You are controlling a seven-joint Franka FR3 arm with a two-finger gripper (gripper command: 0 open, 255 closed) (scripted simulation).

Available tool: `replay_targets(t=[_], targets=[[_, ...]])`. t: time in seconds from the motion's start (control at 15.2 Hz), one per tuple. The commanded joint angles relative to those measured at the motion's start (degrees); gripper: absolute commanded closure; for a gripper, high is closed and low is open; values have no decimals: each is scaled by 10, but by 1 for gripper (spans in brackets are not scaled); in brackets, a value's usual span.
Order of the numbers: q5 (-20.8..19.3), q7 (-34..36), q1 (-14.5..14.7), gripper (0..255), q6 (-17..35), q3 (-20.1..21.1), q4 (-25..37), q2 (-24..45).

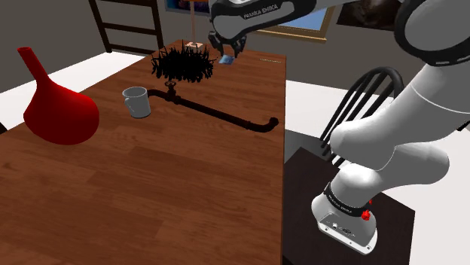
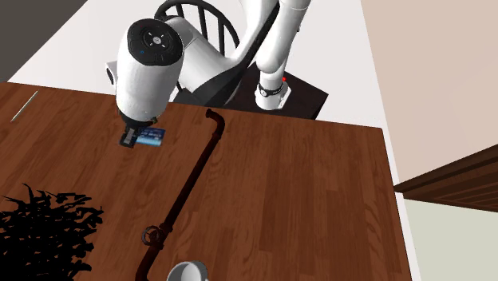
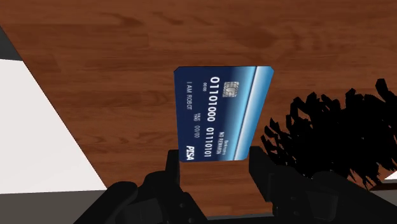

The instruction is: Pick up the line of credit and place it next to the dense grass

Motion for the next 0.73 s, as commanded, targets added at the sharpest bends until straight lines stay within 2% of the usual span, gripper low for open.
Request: replay_targets(t=[0.0,0.07,0.13,0.2,0.26,0.59,0.66], targets=[[-140,65,-106,255,-40,139,43,127],[-152,62,143,255,-42,-115,59,143],[-232,94,26,255,-79,32,82,218],[-245,90,65,255,-83,-9,100,236],[-264,88,88,255,-91,-30,119,258],[-338,60,168,255,-125,-100,225,362],[-358,44,192,255,-135,-119,268,395]])
